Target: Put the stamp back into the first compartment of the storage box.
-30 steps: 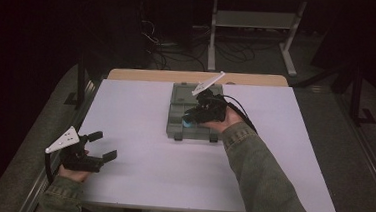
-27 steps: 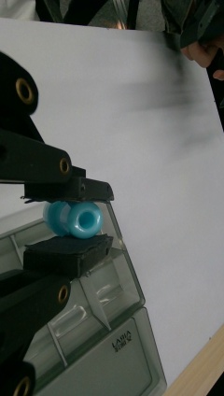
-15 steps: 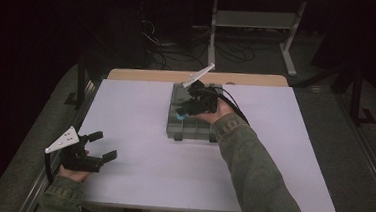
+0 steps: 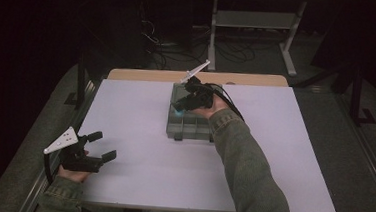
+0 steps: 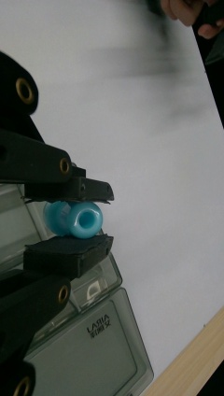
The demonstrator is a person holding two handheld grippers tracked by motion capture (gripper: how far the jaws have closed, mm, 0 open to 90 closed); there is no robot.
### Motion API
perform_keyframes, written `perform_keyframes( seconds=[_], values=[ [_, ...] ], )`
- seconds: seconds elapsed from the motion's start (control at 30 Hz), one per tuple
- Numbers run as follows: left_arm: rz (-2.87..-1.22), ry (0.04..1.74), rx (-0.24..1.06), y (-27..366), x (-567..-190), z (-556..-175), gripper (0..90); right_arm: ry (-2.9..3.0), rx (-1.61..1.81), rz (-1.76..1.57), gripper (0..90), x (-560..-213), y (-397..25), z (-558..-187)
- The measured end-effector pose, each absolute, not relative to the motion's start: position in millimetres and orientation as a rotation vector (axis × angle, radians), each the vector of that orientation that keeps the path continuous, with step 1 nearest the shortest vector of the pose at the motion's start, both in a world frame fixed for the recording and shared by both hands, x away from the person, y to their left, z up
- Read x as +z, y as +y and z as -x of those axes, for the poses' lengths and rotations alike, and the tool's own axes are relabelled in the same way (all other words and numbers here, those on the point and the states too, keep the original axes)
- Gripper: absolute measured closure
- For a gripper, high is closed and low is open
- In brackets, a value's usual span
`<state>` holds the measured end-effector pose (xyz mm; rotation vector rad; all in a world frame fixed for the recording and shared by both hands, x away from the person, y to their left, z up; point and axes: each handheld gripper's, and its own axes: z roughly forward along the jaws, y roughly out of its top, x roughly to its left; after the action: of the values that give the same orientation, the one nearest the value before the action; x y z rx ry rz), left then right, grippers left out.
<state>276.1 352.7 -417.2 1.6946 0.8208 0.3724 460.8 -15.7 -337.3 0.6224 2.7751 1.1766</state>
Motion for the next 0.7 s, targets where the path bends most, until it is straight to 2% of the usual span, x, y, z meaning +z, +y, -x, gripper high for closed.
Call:
perform_keyframes(
  seconds=[0.7],
  values=[
    [-1.677, 0.831, 0.363, 351.4, -418.2, -277.5, 0.0, 2.74, 1.151, -0.692, 71.1, -339.5, -2.3, -487.2]
  ],
)
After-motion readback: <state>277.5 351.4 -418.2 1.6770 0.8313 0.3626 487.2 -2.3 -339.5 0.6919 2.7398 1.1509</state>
